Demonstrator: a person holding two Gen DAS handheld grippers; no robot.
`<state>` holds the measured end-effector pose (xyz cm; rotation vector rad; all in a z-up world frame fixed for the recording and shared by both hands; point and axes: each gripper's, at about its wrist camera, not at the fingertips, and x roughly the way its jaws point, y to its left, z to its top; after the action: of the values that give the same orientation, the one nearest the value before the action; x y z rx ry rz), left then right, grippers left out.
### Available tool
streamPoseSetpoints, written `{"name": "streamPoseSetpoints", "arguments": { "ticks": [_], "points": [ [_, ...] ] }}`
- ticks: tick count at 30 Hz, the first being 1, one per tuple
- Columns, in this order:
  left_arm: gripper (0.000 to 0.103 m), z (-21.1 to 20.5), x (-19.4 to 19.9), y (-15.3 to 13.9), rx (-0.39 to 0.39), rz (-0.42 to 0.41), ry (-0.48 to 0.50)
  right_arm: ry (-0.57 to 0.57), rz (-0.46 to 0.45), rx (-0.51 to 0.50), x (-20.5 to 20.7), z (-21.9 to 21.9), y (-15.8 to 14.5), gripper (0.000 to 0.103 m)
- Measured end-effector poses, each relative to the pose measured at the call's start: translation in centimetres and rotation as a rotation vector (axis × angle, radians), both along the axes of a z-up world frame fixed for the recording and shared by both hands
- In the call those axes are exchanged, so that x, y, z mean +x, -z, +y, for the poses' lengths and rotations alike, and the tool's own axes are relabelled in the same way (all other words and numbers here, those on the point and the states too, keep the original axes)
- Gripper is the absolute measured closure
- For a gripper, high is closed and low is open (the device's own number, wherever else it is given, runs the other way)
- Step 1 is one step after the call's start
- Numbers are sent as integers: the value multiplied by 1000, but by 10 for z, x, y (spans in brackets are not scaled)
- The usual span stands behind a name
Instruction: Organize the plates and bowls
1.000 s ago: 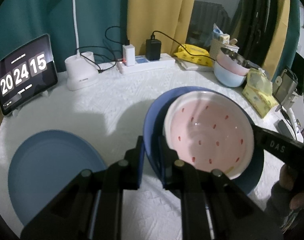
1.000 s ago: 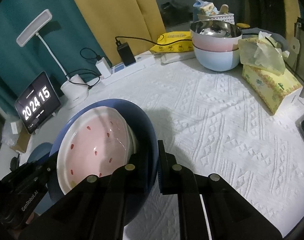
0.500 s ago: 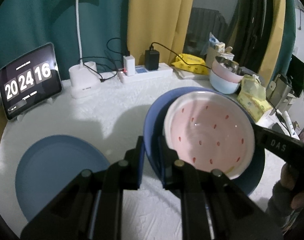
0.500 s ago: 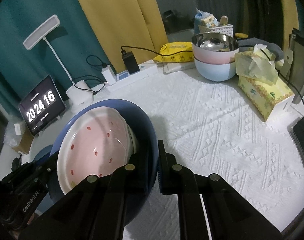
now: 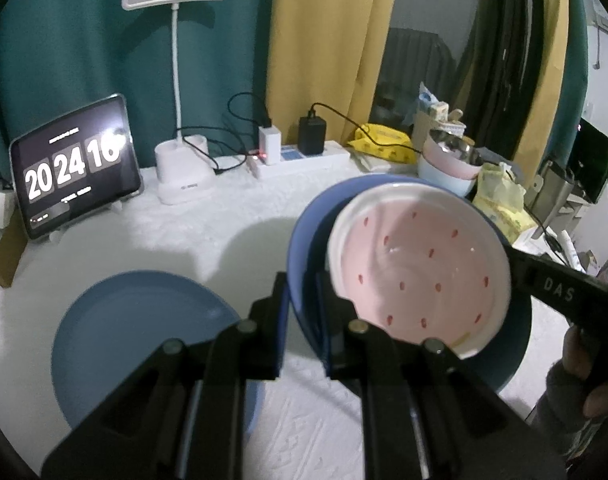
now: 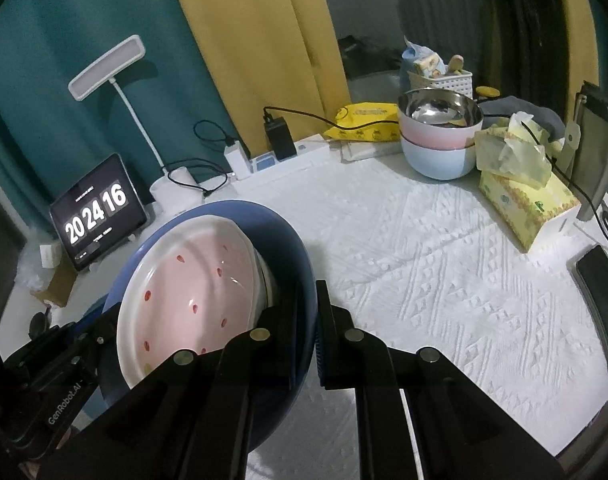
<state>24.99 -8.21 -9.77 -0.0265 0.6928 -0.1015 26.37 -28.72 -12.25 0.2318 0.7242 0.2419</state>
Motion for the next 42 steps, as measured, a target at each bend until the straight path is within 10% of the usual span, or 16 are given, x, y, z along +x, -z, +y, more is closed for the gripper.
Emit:
{"name": "streamPoseSetpoints", "arguments": {
  "ticks": [42],
  "points": [
    [91, 115, -31, 0, -69, -24, -153, -157, -20, -87, -7, 118, -15, 92]
  ]
}}
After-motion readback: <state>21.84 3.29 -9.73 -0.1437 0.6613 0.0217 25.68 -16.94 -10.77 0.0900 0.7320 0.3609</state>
